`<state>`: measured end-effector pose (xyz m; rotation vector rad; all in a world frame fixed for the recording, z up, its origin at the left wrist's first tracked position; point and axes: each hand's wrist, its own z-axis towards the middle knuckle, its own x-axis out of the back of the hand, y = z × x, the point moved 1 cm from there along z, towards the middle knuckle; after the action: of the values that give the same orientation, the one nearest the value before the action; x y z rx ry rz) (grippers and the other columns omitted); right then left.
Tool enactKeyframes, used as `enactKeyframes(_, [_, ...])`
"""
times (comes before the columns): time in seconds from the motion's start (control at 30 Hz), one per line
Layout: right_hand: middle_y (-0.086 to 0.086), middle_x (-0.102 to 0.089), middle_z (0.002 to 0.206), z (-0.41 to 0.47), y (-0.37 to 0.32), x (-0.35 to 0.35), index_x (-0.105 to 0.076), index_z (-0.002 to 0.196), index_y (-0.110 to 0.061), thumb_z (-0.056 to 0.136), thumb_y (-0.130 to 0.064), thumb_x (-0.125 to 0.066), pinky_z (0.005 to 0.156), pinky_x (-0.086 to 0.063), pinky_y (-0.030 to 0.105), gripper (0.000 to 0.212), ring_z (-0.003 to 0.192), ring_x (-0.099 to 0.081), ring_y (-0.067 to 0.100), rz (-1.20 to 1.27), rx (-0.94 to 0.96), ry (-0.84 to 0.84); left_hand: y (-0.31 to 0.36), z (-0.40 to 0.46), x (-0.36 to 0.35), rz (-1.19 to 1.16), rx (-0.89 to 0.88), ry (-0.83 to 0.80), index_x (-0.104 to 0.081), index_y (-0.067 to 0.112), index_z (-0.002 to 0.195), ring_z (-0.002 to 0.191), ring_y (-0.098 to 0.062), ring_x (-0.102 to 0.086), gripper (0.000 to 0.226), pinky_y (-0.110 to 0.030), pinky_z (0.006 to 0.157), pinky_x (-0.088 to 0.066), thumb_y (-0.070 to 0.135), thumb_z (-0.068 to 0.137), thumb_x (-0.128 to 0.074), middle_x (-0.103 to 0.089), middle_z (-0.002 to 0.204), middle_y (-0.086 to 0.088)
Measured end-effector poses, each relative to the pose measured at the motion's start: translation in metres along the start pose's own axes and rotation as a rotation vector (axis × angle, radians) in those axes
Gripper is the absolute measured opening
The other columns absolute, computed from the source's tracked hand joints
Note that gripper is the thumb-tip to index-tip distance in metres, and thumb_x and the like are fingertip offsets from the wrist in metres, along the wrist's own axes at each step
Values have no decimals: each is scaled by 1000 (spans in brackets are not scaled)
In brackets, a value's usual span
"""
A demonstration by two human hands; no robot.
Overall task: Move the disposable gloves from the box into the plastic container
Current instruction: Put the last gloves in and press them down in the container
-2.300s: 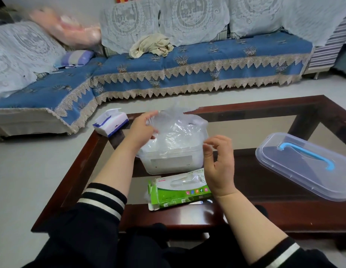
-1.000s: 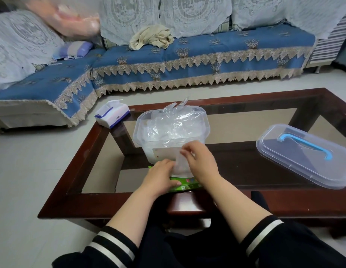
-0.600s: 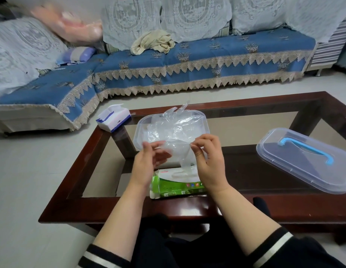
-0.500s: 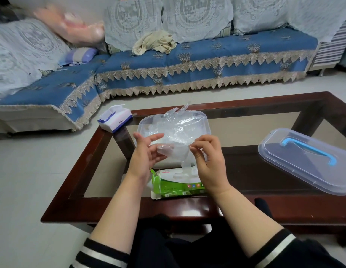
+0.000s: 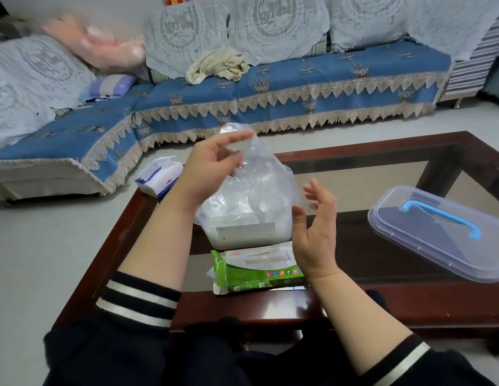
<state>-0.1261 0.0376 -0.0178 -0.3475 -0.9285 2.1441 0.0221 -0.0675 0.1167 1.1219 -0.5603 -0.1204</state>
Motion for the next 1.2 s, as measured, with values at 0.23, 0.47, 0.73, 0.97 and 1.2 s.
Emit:
enactKeyframes(0.23, [-12, -49, 114, -3, 6, -5, -46, 131, -18, 99, -40, -40, 93, -42, 25, 39, 102, -51, 9, -87, 18, -62, -74, 15, 11, 319, 226, -6, -51, 30, 135, 82, -12, -58, 51, -20, 67, -49, -1, 94, -50, -53, 131, -2])
enactKeyframes(0.47, [-13, -57, 99, -8, 8, -15, -62, 113, -14, 97, -38, -43, 82, -45, 29, 34, 92, -53, 7, -150, -27, -187, -107, 29, 7, 888, 337, -194, -44, 15, 142, 132, -24, -40, 50, -32, 105, -34, 0, 94, -46, -33, 149, -3])
enactKeyframes(0.73, [-14, -62, 83, -16, -3, -22, -67, 85, -25, 89, -46, -59, 72, -44, 26, 23, 74, -49, 0, -287, -191, -705, -100, 11, 2, 1174, 254, -39, -58, 27, 130, 140, -34, -19, 53, -48, 112, -25, -2, 86, -47, -17, 159, -6])
enactKeyframes(0.97, [-2, -59, 118, -27, 16, -33, -64, 117, -26, 81, -41, -70, 97, -36, 27, 39, 118, -45, 16, -449, -259, -1062, -79, -50, -16, 647, -271, 377, -66, 13, 106, 93, -13, -56, 31, -24, 78, -46, -5, 87, -49, -62, 106, 1])
enactKeyframes(1.2, [4, -62, 111, -27, 23, -38, -69, 104, -21, 87, -27, -59, 88, -39, 32, 20, 111, -49, 23, -571, -291, -1015, -106, -111, -57, 683, 147, -268, -51, 36, 115, 101, -10, -56, 36, -36, 87, -49, 32, 80, -59, -60, 107, 17])
